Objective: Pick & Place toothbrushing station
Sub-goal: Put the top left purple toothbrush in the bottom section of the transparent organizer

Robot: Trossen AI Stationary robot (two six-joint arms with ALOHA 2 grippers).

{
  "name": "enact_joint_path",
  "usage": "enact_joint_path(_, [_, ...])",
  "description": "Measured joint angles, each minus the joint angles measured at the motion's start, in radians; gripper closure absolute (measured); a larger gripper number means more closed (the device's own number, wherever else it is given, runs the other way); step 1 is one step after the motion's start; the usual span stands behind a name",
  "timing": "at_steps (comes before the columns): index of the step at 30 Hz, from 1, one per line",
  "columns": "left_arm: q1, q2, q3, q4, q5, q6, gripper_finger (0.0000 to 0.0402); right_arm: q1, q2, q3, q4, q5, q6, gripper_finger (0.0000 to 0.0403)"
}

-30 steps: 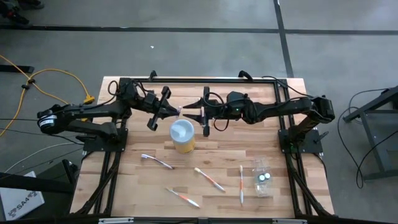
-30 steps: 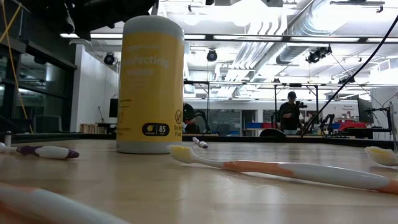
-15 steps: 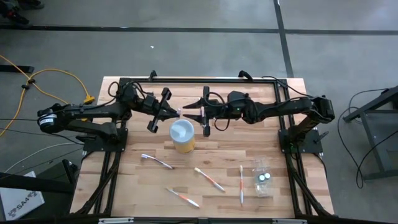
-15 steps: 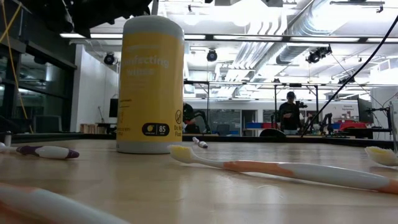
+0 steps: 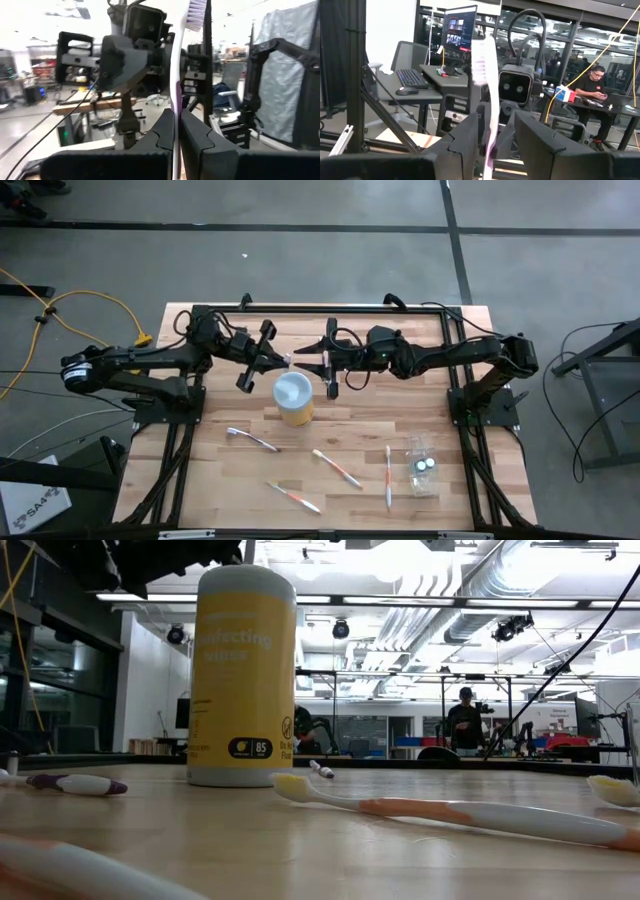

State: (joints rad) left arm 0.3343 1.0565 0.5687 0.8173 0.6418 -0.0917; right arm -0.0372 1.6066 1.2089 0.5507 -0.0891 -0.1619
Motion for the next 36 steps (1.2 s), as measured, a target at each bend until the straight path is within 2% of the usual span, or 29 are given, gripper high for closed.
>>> enact_joint_path(9, [-0.024, 0.147, 0.086, -0.003, 0.038, -0.012, 0.0399, 0.000, 0.000, 0.000, 0.000, 0.000, 0.000, 0.0283])
enact_joint_path(14, [-0.030, 0.171, 0.112, 0.001, 0.043, -0.013, 0.0399, 0.000, 0.000, 0.000, -0.007, 0.008, 0.006, 0.0286])
enact_joint_path(19, [-0.027, 0.168, 0.112, 0.000, 0.043, -0.010, 0.0399, 0.000, 0.000, 0.000, -0.011, 0.009, 0.006, 0.0321])
enact_joint_path(25, [-0.015, 0.168, 0.112, -0.002, 0.044, -0.011, 0.0399, 0.000, 0.000, 0.000, -0.011, 0.009, 0.006, 0.0388])
enact_joint_path(31, [-0.008, 0.166, 0.112, -0.023, 0.043, -0.012, 0.0395, 0.001, 0.000, 0.000, -0.021, 0.050, 0.006, 0.0395])
enact_joint_path(36, [-0.008, 0.166, 0.112, -0.028, 0.039, -0.013, 0.0368, 0.001, 0.000, 0.000, -0.024, 0.059, 0.005, 0.0396])
